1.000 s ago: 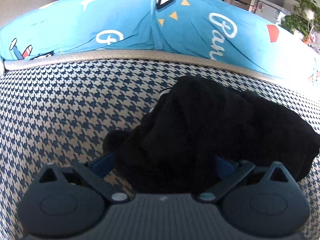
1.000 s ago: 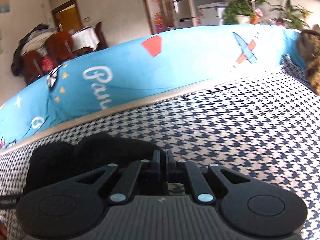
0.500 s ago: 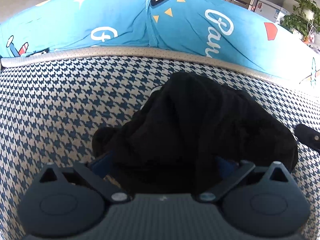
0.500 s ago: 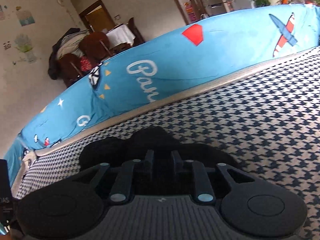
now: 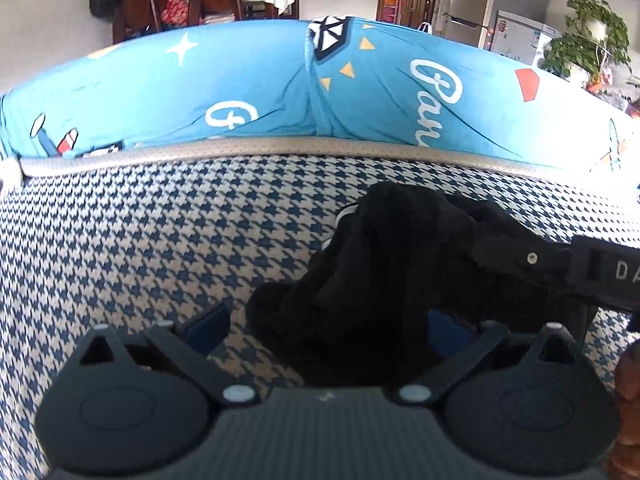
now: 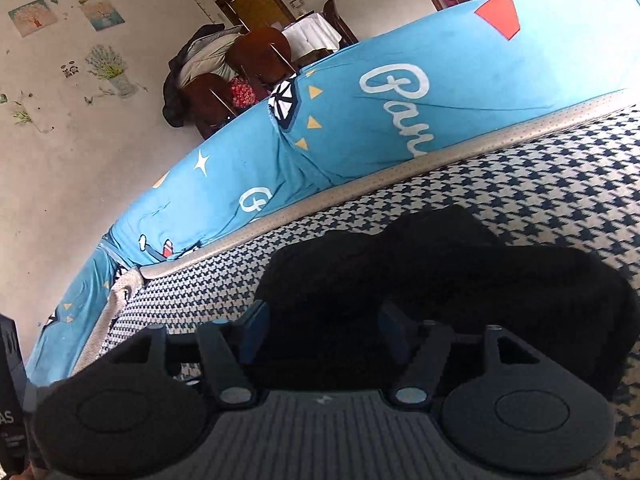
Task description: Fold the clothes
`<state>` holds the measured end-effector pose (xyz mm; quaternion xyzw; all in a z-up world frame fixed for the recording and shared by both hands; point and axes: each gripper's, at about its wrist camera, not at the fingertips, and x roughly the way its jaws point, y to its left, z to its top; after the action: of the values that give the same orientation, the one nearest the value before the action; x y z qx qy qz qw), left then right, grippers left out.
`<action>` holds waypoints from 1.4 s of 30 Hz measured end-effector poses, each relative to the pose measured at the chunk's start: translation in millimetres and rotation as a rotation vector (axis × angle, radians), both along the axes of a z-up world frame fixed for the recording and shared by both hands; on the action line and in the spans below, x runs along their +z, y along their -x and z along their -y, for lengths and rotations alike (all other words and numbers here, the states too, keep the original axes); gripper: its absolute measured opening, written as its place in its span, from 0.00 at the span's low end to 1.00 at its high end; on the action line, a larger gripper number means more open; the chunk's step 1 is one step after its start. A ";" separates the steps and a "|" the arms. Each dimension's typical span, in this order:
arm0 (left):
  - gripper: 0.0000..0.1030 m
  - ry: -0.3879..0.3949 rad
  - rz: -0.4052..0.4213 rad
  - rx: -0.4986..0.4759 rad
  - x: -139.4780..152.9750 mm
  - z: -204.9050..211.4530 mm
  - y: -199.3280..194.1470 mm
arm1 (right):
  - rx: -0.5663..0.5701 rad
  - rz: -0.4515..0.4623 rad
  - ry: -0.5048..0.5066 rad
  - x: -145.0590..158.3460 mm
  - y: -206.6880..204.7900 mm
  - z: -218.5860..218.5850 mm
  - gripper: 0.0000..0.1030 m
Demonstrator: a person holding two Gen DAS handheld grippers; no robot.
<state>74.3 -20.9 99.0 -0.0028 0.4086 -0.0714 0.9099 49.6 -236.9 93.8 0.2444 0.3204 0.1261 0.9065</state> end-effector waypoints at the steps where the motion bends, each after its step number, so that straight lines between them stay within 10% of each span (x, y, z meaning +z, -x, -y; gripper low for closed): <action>1: 1.00 0.011 -0.011 0.006 -0.6 -4.6 -0.2 | -0.001 -0.003 -0.007 -1.8 -2.3 -2.6 0.70; 11: 1.00 -0.015 -0.074 -0.034 -13.5 -12.8 6.5 | -0.008 -0.046 -0.071 -14.9 -18.6 -19.6 0.74; 17: 1.00 0.043 -0.012 0.032 7.6 -37.0 7.3 | 0.041 -0.019 0.022 -17.4 -14.9 -31.3 0.20; 20: 1.00 0.082 0.011 0.092 16.8 -54.1 3.6 | 0.111 0.023 0.054 -10.5 -4.9 -37.1 0.09; 42: 1.00 0.190 -0.040 -0.039 1.3 -23.1 2.2 | 0.574 -0.002 0.268 -31.0 82.3 -99.8 0.08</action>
<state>72.1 2.3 100.3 -0.0824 0.4183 -0.1275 0.8955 -32.7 -137.0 62.8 0.0225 0.3910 0.3332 0.8577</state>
